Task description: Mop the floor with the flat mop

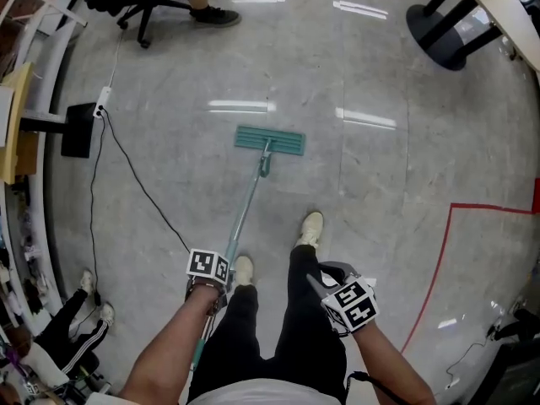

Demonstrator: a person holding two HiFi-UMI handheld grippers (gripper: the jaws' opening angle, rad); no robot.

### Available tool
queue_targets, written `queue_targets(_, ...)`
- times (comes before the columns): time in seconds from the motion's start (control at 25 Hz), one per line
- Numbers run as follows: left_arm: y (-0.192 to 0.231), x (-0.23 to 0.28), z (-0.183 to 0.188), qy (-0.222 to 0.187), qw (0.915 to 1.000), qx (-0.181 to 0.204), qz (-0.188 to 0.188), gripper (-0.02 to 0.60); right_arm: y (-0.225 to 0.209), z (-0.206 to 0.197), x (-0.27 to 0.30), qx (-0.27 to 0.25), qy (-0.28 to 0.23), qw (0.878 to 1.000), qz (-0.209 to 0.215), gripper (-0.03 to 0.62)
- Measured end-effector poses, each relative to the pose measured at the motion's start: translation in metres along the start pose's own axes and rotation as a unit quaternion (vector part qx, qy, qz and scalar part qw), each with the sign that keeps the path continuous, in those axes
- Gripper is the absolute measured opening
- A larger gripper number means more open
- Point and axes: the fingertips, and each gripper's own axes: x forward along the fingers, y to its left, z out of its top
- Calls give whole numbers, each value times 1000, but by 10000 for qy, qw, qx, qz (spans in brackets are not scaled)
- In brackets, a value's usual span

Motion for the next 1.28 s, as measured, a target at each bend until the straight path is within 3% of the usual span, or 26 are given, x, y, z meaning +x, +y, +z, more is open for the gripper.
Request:
queue_targets(0.16, -10, 12, 28, -242, 9996, 141, 4, 74, -16, -2, -11, -12, 131, 9999, -86, 112)
queue_targets(0.32, -36, 5, 99, -277, 9993, 74, -228, 74, -29, 1, -21, -38, 253, 9996, -150, 112)
queue_targets(0.6, -58, -14, 196, -254, 9993, 263, 41, 74, -38, 14, -30, 140, 182, 9996, -147, 112)
queue_targets(1.04, -69, -20, 246, -306, 9990, 226, -250, 75, -79, 2, -46, 444, 230, 9985, -222, 114)
queue_targets(1.28, -100, -27, 281, -318, 9968, -96, -725, 77, -86, 2, -50, 385, 268, 9987, -222, 112)
